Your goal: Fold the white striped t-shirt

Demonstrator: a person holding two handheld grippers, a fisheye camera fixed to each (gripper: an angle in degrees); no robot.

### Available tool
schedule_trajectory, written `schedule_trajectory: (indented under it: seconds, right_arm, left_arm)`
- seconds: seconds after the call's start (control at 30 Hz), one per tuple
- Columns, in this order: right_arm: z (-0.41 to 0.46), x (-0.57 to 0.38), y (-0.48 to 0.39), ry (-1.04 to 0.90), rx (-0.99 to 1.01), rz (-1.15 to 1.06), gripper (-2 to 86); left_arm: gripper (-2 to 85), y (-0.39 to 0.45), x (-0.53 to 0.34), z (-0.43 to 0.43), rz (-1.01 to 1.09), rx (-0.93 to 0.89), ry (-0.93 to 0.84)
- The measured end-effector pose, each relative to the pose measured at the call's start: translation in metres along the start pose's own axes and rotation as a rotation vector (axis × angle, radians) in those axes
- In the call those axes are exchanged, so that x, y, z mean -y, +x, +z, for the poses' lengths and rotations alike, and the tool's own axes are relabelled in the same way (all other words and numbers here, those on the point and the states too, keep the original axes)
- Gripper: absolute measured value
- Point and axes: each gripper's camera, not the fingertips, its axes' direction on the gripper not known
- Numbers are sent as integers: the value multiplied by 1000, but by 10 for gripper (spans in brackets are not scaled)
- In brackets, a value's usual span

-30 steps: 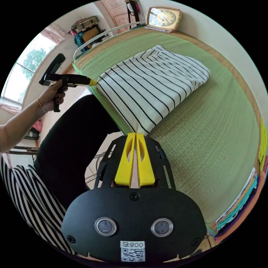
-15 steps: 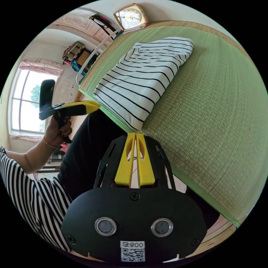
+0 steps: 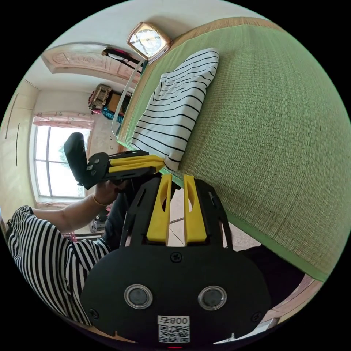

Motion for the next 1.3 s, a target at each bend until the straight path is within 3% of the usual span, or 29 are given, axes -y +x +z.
schedule_trajectory:
  seconds: [0.17,0.47,1.3]
  right_arm:
    - [-22,13,16,6,130,59,91]
    - [-34,19,43,-19,311,175,81]
    - [-57,8,61,-13,421,248,81]
  left_arm:
    - [7,-12,-6,-7,-82,-115,75]
    - [8,-14,-5,-8,-79,-117,108]
    - [6,-61,-7,15,-295,-371,166]
